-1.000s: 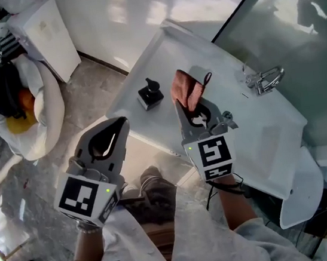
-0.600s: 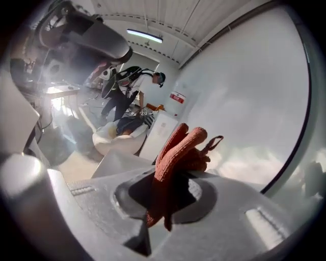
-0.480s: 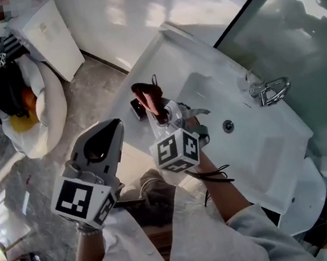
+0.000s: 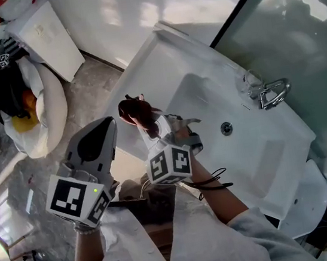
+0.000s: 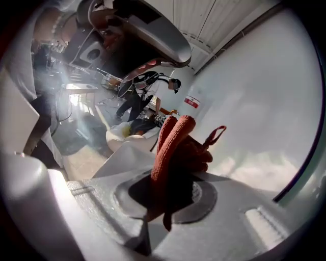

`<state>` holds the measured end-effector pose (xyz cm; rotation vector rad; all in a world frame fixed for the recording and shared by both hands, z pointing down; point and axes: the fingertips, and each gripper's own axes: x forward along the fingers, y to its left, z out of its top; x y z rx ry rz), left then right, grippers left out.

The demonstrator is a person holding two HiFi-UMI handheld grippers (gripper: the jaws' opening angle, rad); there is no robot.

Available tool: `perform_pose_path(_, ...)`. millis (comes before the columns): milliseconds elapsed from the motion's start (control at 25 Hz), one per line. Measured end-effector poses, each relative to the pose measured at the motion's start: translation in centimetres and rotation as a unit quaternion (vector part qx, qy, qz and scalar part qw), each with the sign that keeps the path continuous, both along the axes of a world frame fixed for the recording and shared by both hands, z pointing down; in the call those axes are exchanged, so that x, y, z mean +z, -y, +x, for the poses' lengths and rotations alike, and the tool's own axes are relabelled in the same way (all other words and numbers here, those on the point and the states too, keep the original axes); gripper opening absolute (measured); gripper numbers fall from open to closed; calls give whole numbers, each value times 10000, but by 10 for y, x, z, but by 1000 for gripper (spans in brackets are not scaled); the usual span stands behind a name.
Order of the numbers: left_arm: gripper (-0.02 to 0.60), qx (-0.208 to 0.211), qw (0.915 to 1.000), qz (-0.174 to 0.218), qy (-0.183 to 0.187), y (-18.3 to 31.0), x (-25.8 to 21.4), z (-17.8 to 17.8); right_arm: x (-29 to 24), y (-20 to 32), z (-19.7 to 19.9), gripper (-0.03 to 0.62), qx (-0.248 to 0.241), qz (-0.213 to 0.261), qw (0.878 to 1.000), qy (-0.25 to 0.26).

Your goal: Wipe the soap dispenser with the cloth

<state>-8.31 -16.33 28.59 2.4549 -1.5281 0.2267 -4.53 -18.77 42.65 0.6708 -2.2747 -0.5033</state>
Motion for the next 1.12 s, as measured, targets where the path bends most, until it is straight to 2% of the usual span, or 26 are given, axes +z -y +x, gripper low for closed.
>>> perform_pose_path(280, 5, 29, 10000, 8, 15, 6, -4, 9, 21, -5, 8, 55, -44, -63, 9999, -129)
perform_pose_path(440, 5, 41, 10000, -11, 40, 6, -4, 9, 47, -6, 12, 55, -104, -106, 9988, -466)
perform_pose_path(720, 5, 103, 9999, 54, 72, 16, -4, -1, 95, -12, 23, 55, -29, -601, 9932, -992)
perform_pose_path(920, 5, 300, 9995, 48, 52, 28, -4, -3, 108, -15, 45, 55, 202, -910, 9875, -1273)
perform_pose_path(1120, 5, 494, 9988, 46, -23, 41, -2, -9, 88, -11, 75, 55, 747, -1052, 9856, -1095)
